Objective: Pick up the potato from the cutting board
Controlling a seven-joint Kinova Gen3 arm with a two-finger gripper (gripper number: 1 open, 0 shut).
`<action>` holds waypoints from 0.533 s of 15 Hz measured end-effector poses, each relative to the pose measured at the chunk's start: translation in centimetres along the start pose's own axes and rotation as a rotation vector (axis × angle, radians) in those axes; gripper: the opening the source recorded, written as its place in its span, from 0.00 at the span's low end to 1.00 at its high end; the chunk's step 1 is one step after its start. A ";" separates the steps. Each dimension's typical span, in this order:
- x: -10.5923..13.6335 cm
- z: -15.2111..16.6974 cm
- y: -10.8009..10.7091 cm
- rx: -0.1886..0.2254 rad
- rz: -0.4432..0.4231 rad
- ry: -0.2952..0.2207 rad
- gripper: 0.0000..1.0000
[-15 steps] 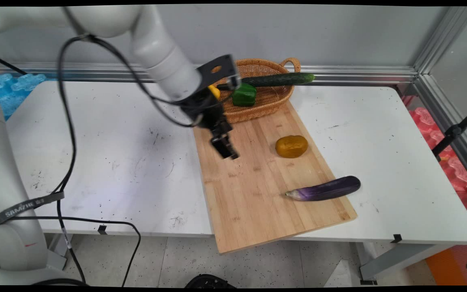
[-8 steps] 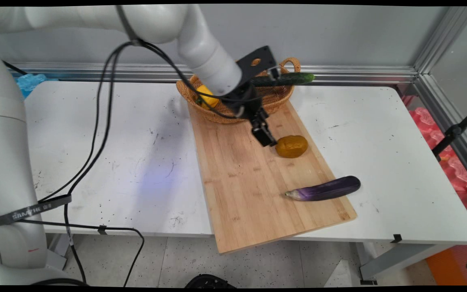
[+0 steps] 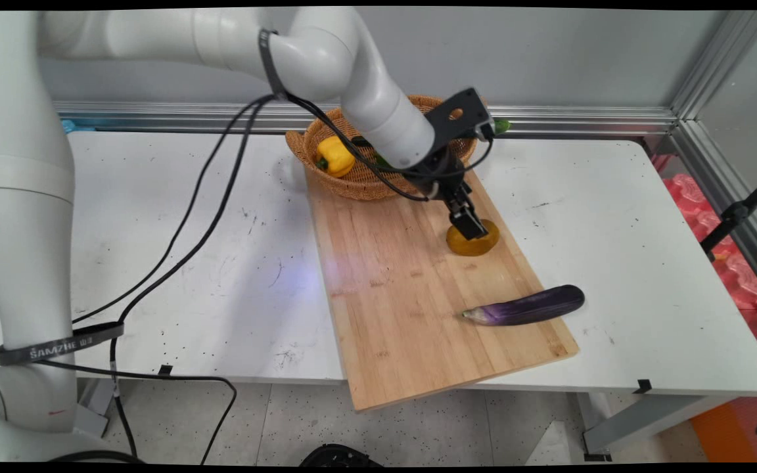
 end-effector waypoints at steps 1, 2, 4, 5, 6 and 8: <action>0.1 0.6 0.0 -0.006 -0.001 0.003 1.00; 0.1 1.3 0.1 -0.013 0.000 0.006 1.00; 0.0 2.3 0.1 -0.020 0.002 0.007 1.00; -0.1 2.9 0.0 -0.020 0.001 0.005 1.00; -0.3 3.2 -0.1 -0.020 0.001 0.002 1.00; -0.6 3.9 -0.3 -0.021 -0.001 -0.005 1.00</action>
